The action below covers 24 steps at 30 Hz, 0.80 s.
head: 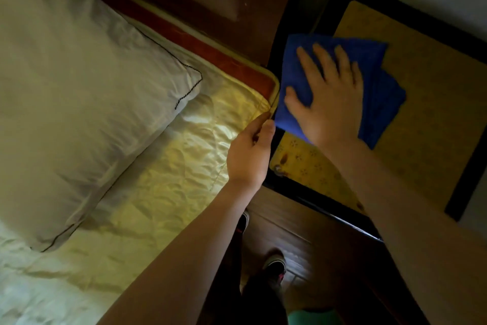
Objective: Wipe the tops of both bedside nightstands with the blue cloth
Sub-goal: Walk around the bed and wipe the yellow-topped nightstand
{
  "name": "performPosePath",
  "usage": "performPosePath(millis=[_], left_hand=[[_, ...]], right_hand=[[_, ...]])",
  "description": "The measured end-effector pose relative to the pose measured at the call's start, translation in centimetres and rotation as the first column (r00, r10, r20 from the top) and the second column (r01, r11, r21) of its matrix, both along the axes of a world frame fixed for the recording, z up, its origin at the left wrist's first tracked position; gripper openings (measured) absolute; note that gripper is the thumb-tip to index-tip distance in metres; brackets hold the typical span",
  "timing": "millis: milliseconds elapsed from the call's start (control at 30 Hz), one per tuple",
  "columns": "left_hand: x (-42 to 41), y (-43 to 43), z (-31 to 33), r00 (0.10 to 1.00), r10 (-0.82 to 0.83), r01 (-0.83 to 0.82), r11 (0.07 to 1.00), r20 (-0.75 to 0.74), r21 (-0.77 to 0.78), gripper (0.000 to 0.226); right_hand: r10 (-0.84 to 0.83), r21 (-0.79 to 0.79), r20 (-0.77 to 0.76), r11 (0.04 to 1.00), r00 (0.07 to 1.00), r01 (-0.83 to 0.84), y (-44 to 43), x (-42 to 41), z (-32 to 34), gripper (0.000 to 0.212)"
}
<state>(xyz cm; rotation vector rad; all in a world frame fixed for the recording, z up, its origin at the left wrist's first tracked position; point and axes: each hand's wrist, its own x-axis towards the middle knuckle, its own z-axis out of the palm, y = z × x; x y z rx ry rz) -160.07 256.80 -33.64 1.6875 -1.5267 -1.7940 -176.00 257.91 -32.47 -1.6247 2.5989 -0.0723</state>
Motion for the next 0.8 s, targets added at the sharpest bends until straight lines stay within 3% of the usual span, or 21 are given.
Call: performPosePath(millis=[233,333,600,700,800], left_hand=[[0.2,0.1,-0.3,0.999,-0.043,0.045,0.997,0.022,-0.068,0.046],[0.0,0.1,0.1,0.999,-0.041,0.043,0.996,0.029,-0.077,0.047],[-0.3,0.1,1.1,0.997,-0.060,0.064,0.995,0.056,-0.074,0.053],[-0.1,0.1,1.1,0.998,-0.055,0.059,0.995,0.042,-0.085,0.052],[-0.1,0.0,0.5,0.999,-0.037,0.038,0.996,0.013,-0.075,0.052]], right_hand=[[-0.178,-0.007,0.084,0.984,0.980,0.180,-9.9,-8.0,0.8,0.073],[-0.186,0.000,0.088,0.982,0.979,0.186,-6.6,-5.6,1.1,0.071],[-0.134,0.097,0.072,0.987,0.988,0.126,14.0,7.6,0.9,0.069],[-0.122,0.117,0.086,0.987,0.989,0.111,13.3,6.0,1.0,0.070],[-0.193,0.024,0.078,0.981,0.978,0.192,7.3,0.2,0.9,0.068]])
